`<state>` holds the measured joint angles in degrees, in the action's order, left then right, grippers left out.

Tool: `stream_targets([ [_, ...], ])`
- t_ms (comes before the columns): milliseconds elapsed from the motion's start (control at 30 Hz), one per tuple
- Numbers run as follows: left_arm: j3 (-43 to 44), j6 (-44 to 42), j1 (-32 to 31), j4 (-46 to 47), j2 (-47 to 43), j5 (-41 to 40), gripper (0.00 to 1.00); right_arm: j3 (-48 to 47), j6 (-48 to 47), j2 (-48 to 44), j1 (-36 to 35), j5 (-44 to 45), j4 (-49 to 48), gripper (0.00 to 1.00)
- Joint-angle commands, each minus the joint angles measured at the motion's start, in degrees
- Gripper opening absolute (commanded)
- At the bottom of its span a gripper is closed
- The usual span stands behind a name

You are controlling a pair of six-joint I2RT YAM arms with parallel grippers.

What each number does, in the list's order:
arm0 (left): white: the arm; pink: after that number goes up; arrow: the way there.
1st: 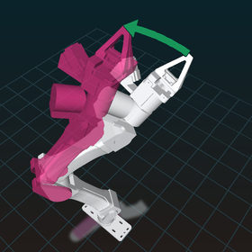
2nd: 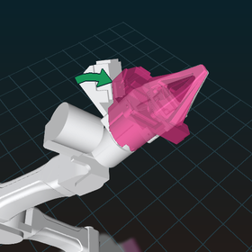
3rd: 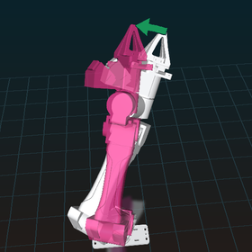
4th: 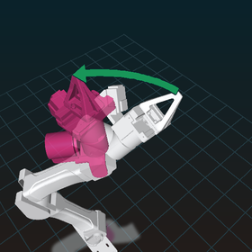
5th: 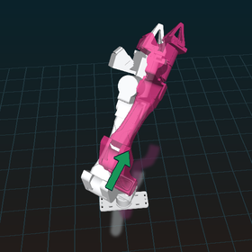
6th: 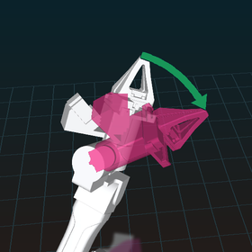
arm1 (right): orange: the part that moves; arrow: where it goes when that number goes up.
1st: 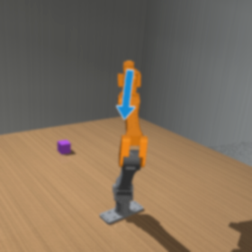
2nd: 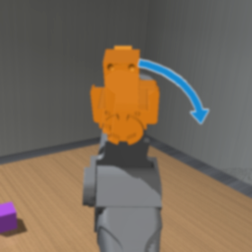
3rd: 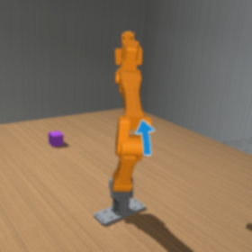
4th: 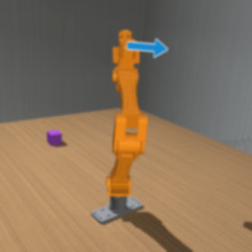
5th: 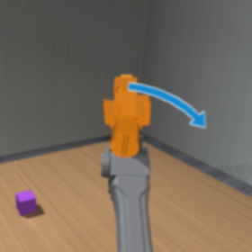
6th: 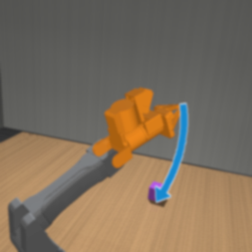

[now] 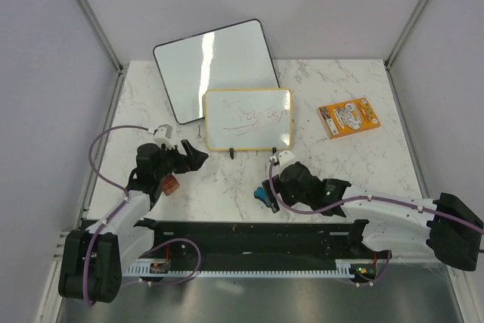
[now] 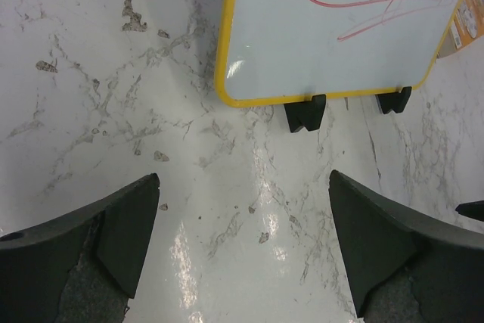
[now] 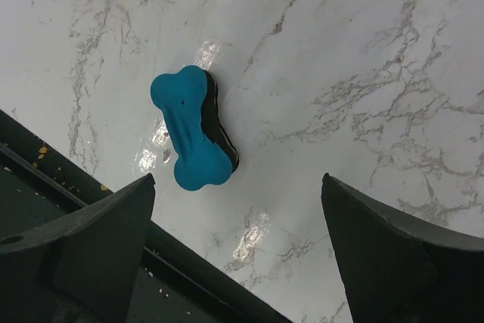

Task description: Erase the whiteboard

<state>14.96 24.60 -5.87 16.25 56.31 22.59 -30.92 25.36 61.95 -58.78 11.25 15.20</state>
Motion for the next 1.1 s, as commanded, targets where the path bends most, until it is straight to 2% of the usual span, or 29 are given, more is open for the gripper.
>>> stream_targets([
  [0,1.1,-1.4,0.2,1.3,-1.6,0.5,0.99,-2.7,-2.0,2.6,-1.7,3.4,-1.3,0.98],
  [367,1.3,-1.3,0.2,2.2,-0.3,1.5,0.99,-2.4,-2.1,7.4,-4.2,2.6,-6.9,0.93],
  [733,1.6,-1.3,0.2,2.0,0.1,1.6,0.99,-2.5,-2.1,11.6,-4.8,3.7,-10.4,0.81],
  [933,1.6,-1.3,0.1,1.9,-0.2,1.8,0.99,-2.4,-1.8,12.4,-5.1,5.5,-12.3,0.64],
  [1067,1.5,-1.3,0.2,2.0,-0.2,1.8,0.99,-2.5,-2.0,13.2,-5.4,5.8,-13.5,0.59],
])
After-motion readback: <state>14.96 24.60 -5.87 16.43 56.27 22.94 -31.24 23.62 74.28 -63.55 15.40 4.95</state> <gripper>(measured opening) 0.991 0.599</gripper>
